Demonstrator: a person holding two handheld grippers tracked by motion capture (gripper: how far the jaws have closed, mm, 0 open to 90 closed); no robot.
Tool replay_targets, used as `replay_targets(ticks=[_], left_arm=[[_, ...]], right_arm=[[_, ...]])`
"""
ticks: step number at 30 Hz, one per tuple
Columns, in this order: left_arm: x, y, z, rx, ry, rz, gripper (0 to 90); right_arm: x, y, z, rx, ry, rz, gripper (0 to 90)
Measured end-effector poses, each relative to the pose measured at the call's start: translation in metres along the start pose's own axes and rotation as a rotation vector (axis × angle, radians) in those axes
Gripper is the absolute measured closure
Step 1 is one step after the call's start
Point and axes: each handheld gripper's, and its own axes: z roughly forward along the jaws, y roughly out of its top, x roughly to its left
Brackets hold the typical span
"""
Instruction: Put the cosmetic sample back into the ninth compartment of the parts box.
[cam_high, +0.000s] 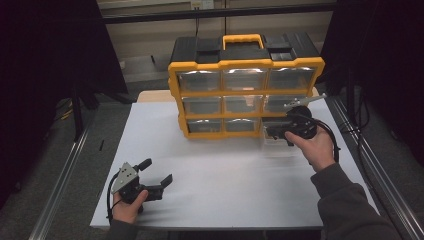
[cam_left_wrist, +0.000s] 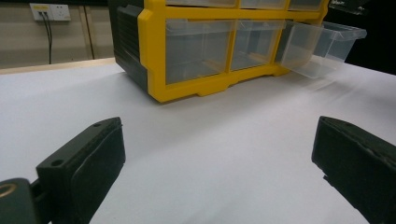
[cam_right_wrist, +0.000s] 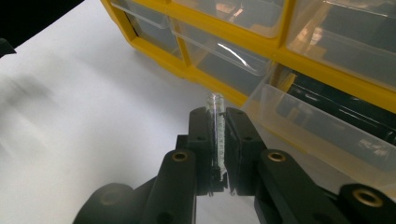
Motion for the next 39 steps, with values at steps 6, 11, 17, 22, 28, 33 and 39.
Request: replay_targets(ticks=[6,11,17,22,28,33,39], left_arm=[[0.001,0.000,0.000,-0.004,-0.001,-0.001,2.8],[0.000,0.000,0.000,-0.013,-0.001,-0.009,2.8],[0.001,0.000,-0.001,-0.008,0.008,0.000,2.8],[0.001,0.000,-0.001,-0.010,0.007,0.000,2.8],[0.001,0.000,-0.001,-0.010,0.005,-0.001,2.8],[0.002,0.000,-0.001,-0.003,-0.006,0.013,2.8],[0.000,0.000,0.000,-0.014,-0.006,-0.017,2.8]], right_arm=[[-0.003,0.000,0.002,0.008,-0.016,-0.002,81.5],[-0.007,0.000,0.003,0.009,-0.025,0.009,81.6],[-0.011,0.001,0.005,-0.004,-0.034,0.001,81.5],[-0.015,0.000,0.006,-0.003,-0.039,0.010,81.5],[-0.017,0.001,0.008,0.005,-0.050,0.013,81.5],[-0.018,0.001,0.010,0.006,-0.053,0.015,81.5],[-0.019,0.001,0.011,0.012,-0.062,0.043,81.6]])
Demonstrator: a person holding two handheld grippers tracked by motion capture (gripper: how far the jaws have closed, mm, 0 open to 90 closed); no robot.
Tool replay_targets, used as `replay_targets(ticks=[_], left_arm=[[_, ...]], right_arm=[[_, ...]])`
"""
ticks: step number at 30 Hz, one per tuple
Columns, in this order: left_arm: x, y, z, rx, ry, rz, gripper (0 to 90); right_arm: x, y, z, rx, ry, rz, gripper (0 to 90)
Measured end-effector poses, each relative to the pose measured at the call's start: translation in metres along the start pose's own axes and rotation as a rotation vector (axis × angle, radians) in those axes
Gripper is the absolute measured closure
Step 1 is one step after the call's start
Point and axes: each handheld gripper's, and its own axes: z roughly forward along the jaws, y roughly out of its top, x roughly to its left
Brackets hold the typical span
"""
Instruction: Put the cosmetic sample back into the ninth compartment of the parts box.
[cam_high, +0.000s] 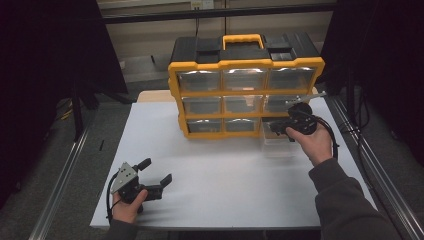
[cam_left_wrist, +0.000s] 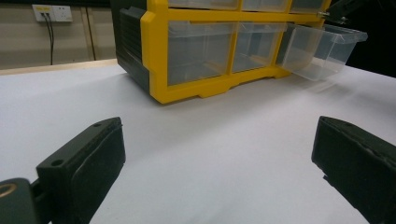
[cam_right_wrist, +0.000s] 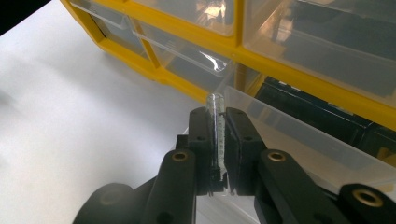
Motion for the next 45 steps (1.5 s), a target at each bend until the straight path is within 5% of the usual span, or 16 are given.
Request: replay_targets(ticks=[45], left_arm=[[0.001,0.001,-0.002,-0.004,0.013,0.009,2.7]], right_arm=[[-0.007,-0.004,0.014,-0.006,-0.031,-0.033,81.5]])
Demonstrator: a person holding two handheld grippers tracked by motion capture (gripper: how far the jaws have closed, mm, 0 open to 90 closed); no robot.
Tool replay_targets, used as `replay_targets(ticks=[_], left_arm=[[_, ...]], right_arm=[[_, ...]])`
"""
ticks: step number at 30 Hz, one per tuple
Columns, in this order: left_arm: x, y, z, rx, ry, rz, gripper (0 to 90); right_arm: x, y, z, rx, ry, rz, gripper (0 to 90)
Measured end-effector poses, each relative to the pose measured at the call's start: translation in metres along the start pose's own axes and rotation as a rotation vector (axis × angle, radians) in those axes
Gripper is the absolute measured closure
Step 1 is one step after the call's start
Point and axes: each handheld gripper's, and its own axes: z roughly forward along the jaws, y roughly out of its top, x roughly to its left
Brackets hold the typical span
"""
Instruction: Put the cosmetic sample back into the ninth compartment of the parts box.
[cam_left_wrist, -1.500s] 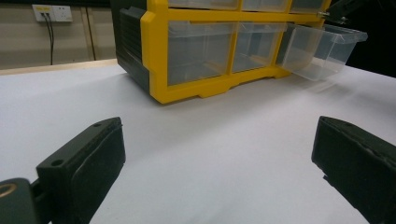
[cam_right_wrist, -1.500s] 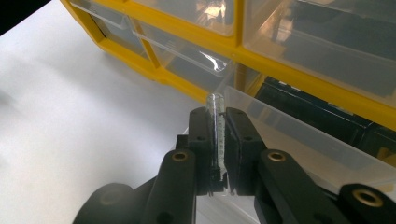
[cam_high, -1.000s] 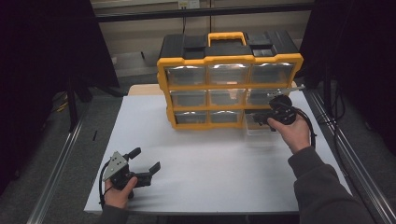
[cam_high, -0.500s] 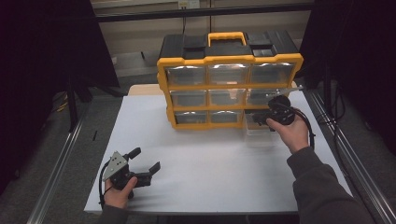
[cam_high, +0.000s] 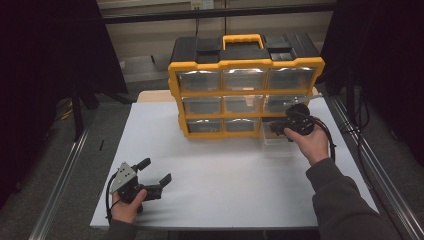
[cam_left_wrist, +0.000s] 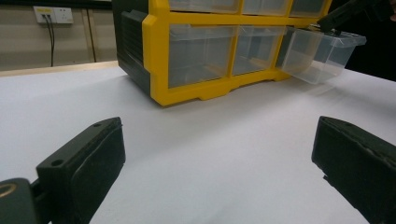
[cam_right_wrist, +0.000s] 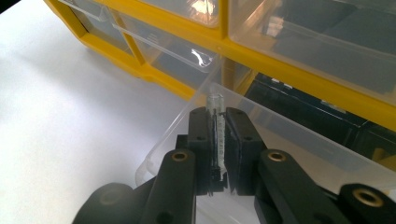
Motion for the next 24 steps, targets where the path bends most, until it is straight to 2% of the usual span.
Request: replay_targets(ticks=[9,24], left_arm=[[0.0001,-0.0001,0.0002,0.004,-0.007,0.004,2.8],[0.0004,-0.0006,0.0007,0.009,-0.014,0.006,2.8]], right_arm=[[0.0005,-0.0017,0.0025,0.005,-0.017,-0.002,81.4],[-0.0029,-0.0082,0.0036,0.005,-0.013,-0.002,81.4]])
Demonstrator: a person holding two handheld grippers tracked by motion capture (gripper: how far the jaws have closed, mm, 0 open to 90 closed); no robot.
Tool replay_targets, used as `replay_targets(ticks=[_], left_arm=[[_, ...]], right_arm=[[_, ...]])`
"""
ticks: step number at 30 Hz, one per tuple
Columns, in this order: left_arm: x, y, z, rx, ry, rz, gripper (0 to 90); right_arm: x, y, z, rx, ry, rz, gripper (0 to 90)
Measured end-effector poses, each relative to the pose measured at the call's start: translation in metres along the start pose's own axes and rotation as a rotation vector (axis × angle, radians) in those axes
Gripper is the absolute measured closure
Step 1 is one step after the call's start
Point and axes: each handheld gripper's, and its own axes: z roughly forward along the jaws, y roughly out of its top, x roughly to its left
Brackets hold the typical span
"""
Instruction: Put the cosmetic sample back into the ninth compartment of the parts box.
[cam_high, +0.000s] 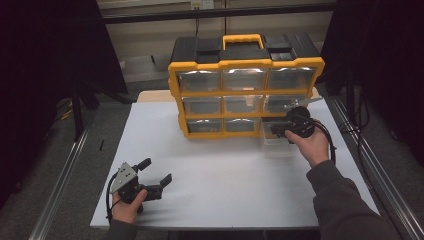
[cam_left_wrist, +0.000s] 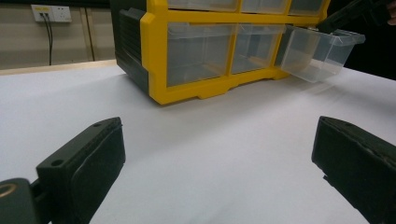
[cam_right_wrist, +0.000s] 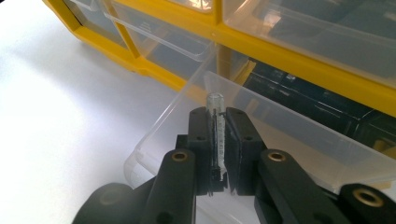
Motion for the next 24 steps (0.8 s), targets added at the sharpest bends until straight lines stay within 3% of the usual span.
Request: replay_targets(ticks=[4,8,17,20,24], left_arm=[[0.0000,0.0000,-0.0001,0.000,0.001,0.002,2.8],[-0.0002,0.0000,-0.0001,0.000,0.002,0.002,2.8],[-0.0004,-0.0003,0.0008,-0.007,0.002,-0.006,2.8],[-0.0004,0.0000,0.0001,0.004,0.000,0.011,2.8],[-0.0003,-0.0003,0.0005,-0.004,0.005,-0.006,2.8]], right_arm=[[-0.0001,-0.0016,0.0011,-0.010,0.009,0.019,79.6],[-0.0004,-0.0035,0.0002,-0.025,0.015,0.030,67.6],[0.0016,-0.0069,-0.0036,-0.060,0.013,0.044,49.5],[0.0033,-0.0088,-0.0039,-0.081,0.020,0.052,41.5],[0.0051,-0.0097,-0.0048,-0.097,0.033,0.054,33.9]])
